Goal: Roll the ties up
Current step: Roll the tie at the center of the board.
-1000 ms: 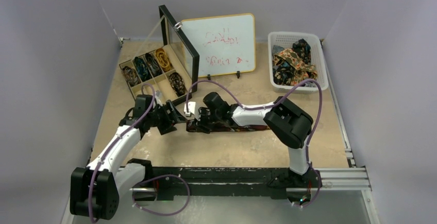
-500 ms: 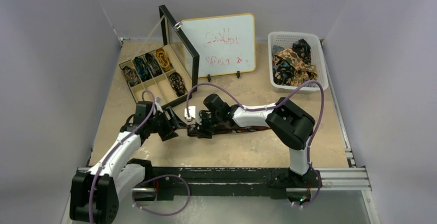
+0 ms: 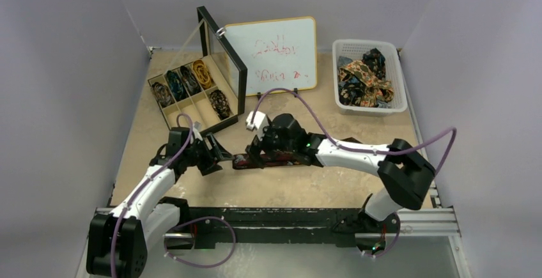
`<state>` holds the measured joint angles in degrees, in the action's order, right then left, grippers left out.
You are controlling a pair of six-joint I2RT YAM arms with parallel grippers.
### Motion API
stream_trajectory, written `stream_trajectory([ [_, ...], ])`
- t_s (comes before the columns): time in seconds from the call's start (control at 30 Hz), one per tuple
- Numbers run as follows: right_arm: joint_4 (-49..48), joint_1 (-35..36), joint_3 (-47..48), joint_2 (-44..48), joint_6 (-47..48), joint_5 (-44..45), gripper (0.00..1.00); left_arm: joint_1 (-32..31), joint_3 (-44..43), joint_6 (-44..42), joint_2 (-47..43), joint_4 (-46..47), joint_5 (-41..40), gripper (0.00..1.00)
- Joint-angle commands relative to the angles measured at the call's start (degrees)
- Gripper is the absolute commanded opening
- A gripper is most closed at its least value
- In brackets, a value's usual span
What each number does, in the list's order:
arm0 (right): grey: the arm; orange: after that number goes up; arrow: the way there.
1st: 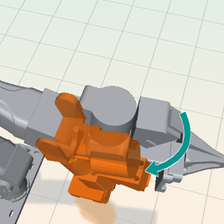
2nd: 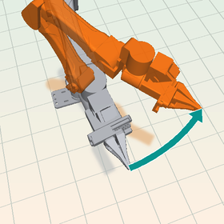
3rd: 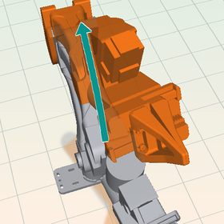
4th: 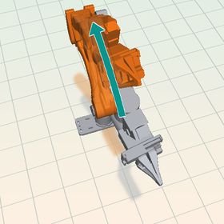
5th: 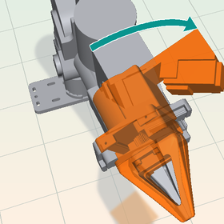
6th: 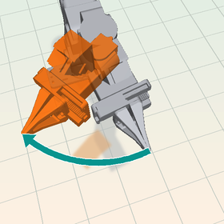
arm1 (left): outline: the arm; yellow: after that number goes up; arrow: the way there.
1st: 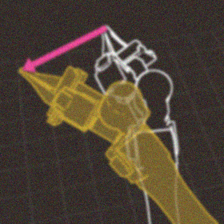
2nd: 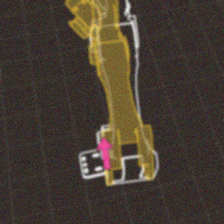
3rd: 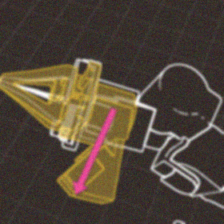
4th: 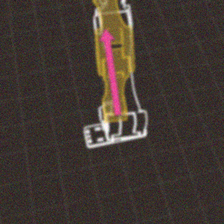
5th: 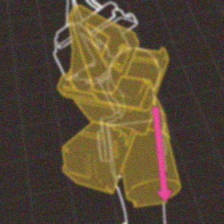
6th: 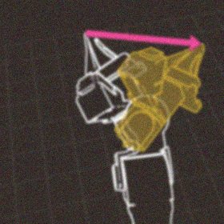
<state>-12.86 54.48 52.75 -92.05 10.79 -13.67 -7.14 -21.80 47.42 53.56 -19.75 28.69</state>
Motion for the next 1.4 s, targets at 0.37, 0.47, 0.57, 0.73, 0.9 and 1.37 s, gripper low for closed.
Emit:
stream_trajectory([
  [0.37,-18.06,-3.13,-13.07,0.64,-65.31,-0.04,0.85,0.37,0.88,-3.58,4.12,10.12,4.69,0.65],
  [0.47,-18.42,-3.07,-13.44,0.37,-66.31,0.36,0.73,0.37,1.12,-3.91,4.27,10.72,4.71,0.64],
  [0.57,-17.91,-3.19,-12.96,-0.79,-66.89,0.36,0.61,0.41,1.25,-4.19,4.39,11.2,5.13,0.64],
  [0.73,-15.29,-3.73,-11.3,-2.78,-66.45,1.78,0.48,0.38,1.19,-4.77,4.86,11.31,5.53,0.6],
  [0.9,-13.07,-4.16,-9.29,-4.5,-64.75,2.9,0.35,0.38,1.42,-5.29,4.13,12.04,6.57,0.57],
  [1.37,-13.55,-6.3,-8.76,-8.26,-63.78,0.36,0.24,0.37,3.85,-5.76,8.67,20.92,10.26,0.55],
])
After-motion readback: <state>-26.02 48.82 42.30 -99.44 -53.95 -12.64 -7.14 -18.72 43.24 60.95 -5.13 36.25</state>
